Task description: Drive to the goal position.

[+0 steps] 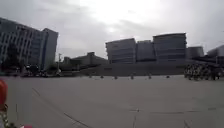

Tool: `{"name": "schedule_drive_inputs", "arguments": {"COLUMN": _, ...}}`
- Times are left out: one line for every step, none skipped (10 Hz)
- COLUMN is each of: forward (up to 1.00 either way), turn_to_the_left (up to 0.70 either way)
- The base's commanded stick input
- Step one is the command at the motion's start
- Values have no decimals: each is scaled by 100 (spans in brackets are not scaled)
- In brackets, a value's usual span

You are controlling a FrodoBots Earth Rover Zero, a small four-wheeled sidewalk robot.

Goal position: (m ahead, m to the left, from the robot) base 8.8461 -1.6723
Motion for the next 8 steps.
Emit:
{"name": "schedule_drive_inputs", "arguments": {"forward": 100, "turn_to_the_left": 0}}
{"name": "schedule_drive_inputs", "arguments": {"forward": 100, "turn_to_the_left": 0}}
{"name": "schedule_drive_inputs", "arguments": {"forward": 100, "turn_to_the_left": 0}}
{"name": "schedule_drive_inputs", "arguments": {"forward": 100, "turn_to_the_left": 0}}
{"name": "schedule_drive_inputs", "arguments": {"forward": 100, "turn_to_the_left": 0}}
{"name": "schedule_drive_inputs", "arguments": {"forward": 100, "turn_to_the_left": 0}}
{"name": "schedule_drive_inputs", "arguments": {"forward": 100, "turn_to_the_left": 0}}
{"name": "schedule_drive_inputs", "arguments": {"forward": 100, "turn_to_the_left": 0}}
